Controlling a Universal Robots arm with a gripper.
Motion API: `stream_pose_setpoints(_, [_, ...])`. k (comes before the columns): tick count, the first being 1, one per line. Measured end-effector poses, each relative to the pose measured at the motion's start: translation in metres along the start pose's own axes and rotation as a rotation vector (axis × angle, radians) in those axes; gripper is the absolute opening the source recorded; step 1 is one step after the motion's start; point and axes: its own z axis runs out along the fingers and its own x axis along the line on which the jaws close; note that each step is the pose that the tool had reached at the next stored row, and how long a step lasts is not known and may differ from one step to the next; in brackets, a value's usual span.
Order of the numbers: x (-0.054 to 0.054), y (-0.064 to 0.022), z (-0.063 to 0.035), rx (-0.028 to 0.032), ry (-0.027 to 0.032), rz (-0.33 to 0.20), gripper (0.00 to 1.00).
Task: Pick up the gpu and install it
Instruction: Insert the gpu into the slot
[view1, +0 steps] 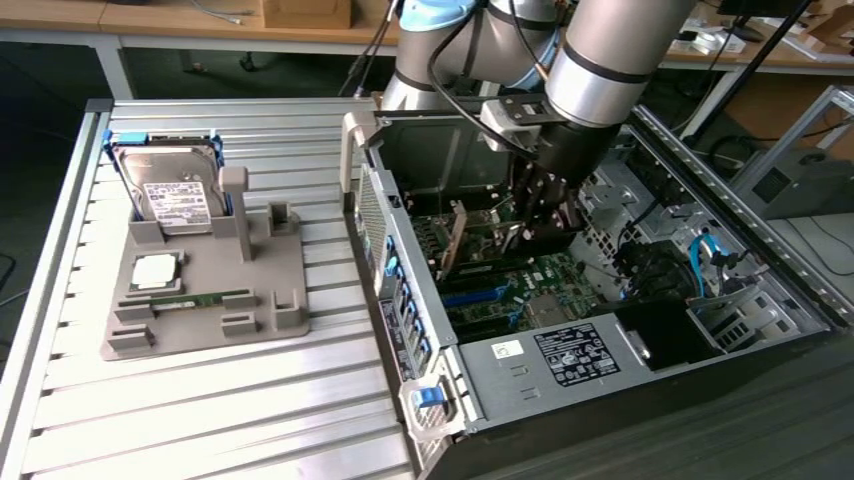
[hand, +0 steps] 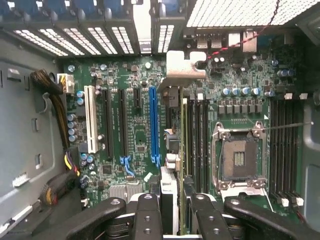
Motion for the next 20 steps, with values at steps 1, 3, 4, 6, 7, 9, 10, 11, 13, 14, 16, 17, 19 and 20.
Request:
stream_pose_setpoints(1, [0.000, 0.0015, 0.0004, -0.0001, 0.0001, 0.000, 0.28])
stream_pose_setpoints(3, [0.001, 0.0035, 0.0016, 0.0000, 0.0000, 0.000, 0.28])
stream_pose_setpoints(4, [0.001, 0.0040, 0.0022, 0.0000, 0.0001, 0.000, 0.28])
stream_pose_setpoints(6, [0.001, 0.0052, 0.0033, -0.0001, 0.0003, 0.000, 0.28])
stream_pose_setpoints(7, [0.001, 0.0057, 0.0037, -0.0002, 0.0004, 0.000, 0.28])
stream_pose_setpoints(9, [0.002, 0.0070, 0.0048, -0.0001, 0.0002, 0.000, 0.28])
stream_pose_setpoints(10, [0.002, 0.0078, 0.0052, -0.0001, 0.0002, 0.000, 0.28])
stream_pose_setpoints(11, [0.003, 0.0086, 0.0057, 0.0000, 0.0001, 0.000, 0.28])
stream_pose_setpoints(13, [0.004, 0.0096, 0.0064, 0.0000, 0.0001, 0.000, 0.28])
stream_pose_setpoints(14, [0.004, 0.0101, 0.0068, 0.0000, 0.0001, 0.000, 0.28])
stream_pose_setpoints(16, [0.005, 0.0114, 0.0076, -0.0001, 0.0001, 0.000, 0.28])
stream_pose_setpoints(17, [0.005, 0.0119, 0.0081, 0.0000, 0.0001, 0.000, 0.28])
stream_pose_setpoints(19, [0.005, 0.0125, 0.0090, -0.0001, 0.0003, 0.000, 0.28])
stream_pose_setpoints(20, [0.006, 0.0128, 0.0094, -0.0001, 0.0002, 0.000, 0.28])
